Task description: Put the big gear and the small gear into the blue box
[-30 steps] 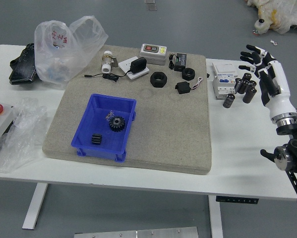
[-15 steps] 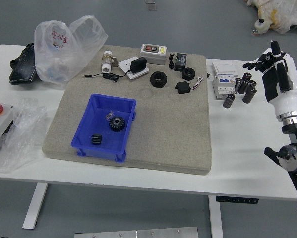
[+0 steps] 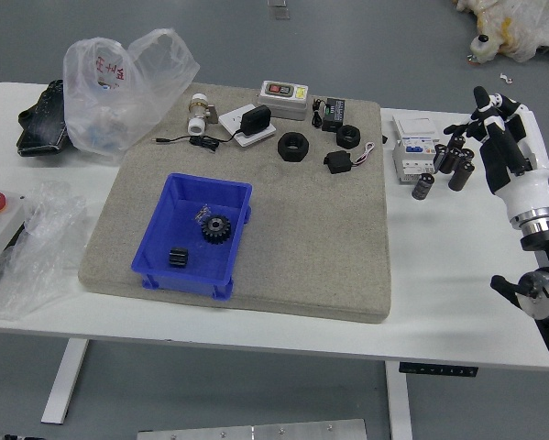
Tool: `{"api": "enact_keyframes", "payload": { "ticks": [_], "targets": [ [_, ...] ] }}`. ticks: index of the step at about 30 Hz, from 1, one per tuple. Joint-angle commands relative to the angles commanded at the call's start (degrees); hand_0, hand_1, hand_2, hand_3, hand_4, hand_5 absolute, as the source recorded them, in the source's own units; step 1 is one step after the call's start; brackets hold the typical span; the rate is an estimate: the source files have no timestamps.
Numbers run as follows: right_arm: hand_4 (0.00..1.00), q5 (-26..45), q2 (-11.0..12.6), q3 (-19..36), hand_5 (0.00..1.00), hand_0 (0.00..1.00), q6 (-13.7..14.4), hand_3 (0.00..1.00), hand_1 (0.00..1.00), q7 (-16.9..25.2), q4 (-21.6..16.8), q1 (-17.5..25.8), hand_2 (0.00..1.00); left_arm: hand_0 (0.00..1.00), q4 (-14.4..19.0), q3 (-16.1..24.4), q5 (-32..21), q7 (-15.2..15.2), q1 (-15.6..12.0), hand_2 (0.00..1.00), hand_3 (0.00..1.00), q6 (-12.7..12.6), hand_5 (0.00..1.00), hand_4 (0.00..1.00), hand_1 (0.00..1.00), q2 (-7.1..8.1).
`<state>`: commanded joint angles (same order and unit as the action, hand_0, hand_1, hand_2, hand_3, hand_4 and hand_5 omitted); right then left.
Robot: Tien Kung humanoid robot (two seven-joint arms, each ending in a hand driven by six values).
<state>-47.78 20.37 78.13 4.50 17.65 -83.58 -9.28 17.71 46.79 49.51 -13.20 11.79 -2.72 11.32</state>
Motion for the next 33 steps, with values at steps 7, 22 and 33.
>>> {"api": "enact_keyframes", "payload": {
  "ticks": [7, 22, 33],
  "targets": [
    [0.998, 1.4, 1.01, 2.51, 0.998, 0.679, -0.81, 0.69, 0.718, 0.49, 0.37, 1.0, 0.724, 0.592, -0.01, 0.94, 2.03, -0.41, 0.58, 0.501, 0.636, 0.58, 0.19, 0.651, 0.449, 1.27],
    [0.998, -0.34, 1.09, 11.48, 0.998, 0.694, -0.5, 0.715, 0.726, 0.16, -0.94, 5.88, 0.738, 0.591, 0.09, 1.86, 1.85, -0.93, -1.27, 0.526, 0.641, 0.11, 0.19, 0.652, 0.51, 1.39],
    [0.998, -2.68, 0.81, 11.37, 0.998, 0.698, 0.35, 0.745, 0.728, -0.72, -1.38, 5.38, 0.745, 0.593, 0.04, 0.97, 0.69, -0.34, -0.97, 0.527, 0.639, -0.21, 0.192, 0.652, 0.509, 0.88]
  ]
}}
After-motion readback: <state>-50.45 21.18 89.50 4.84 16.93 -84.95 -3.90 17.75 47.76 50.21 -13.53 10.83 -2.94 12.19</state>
